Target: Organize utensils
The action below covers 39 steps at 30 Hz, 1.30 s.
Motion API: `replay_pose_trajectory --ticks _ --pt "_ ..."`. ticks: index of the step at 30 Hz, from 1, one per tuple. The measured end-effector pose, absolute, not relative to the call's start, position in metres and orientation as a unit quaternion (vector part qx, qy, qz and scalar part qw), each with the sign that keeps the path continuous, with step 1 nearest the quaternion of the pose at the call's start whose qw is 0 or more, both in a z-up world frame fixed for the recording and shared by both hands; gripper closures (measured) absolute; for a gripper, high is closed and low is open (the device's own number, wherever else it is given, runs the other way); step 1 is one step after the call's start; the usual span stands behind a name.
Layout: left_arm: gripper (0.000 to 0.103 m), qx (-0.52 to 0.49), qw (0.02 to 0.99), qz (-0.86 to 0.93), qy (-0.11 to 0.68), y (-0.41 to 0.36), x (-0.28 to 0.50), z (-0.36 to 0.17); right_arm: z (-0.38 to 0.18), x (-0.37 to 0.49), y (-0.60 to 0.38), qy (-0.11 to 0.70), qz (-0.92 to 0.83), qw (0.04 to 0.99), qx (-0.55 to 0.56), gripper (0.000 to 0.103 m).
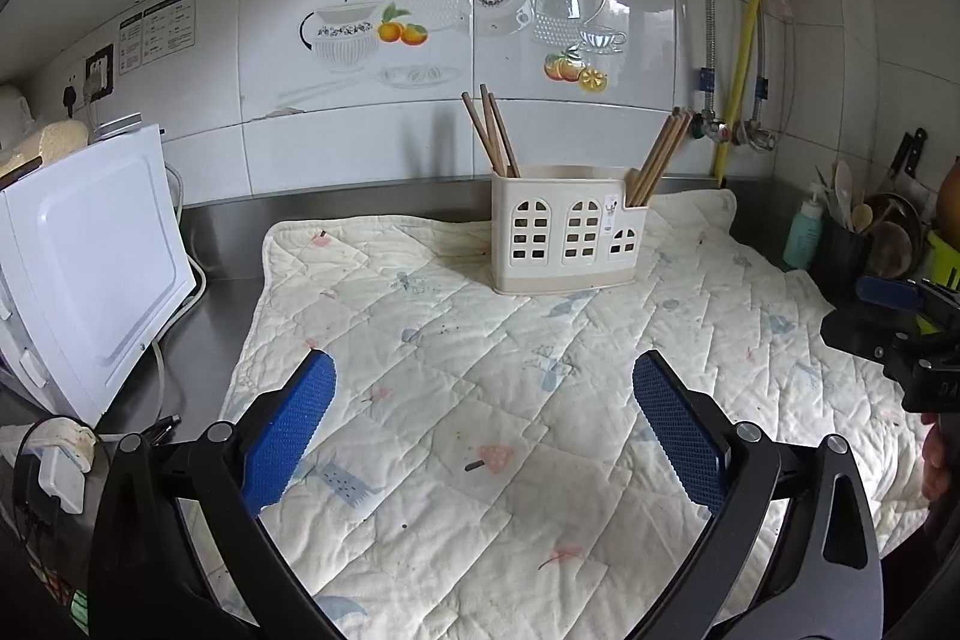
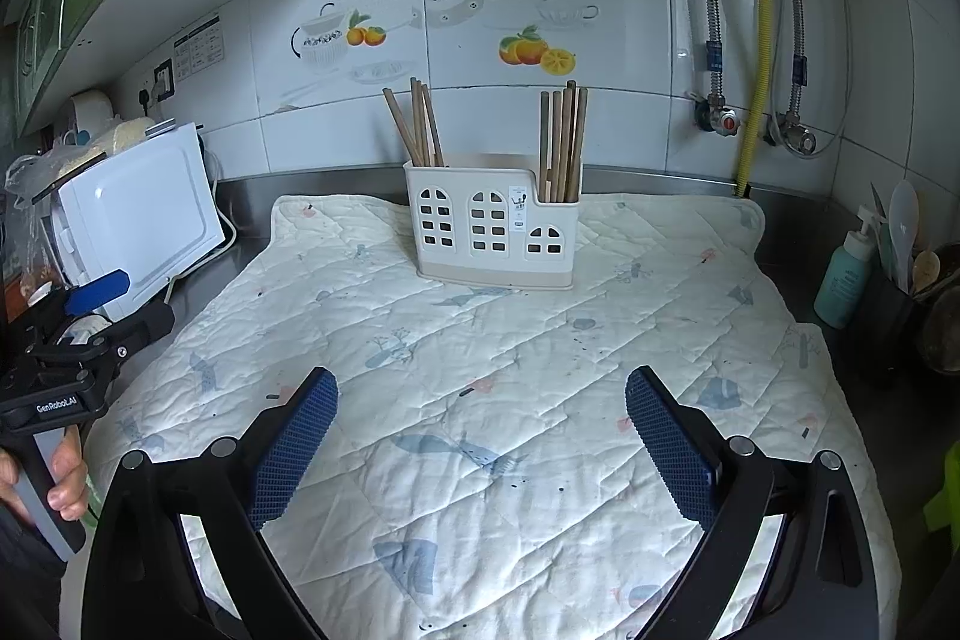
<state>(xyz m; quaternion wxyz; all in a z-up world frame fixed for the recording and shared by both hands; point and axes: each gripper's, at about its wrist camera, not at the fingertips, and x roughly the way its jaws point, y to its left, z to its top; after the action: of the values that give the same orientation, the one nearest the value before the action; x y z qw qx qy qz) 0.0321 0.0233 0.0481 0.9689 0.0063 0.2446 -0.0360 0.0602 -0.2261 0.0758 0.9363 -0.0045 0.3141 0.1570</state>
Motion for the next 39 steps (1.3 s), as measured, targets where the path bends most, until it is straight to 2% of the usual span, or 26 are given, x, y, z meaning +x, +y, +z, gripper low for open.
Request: replay_pose_trajectory --ticks 39 --pt "0.005 0.002 0.966 -0.031 0.258 0.0253 0.0367 0.0403 0.0747 0.0624 -0.2230 0.315 0.163 0.935 -0.009 0.009"
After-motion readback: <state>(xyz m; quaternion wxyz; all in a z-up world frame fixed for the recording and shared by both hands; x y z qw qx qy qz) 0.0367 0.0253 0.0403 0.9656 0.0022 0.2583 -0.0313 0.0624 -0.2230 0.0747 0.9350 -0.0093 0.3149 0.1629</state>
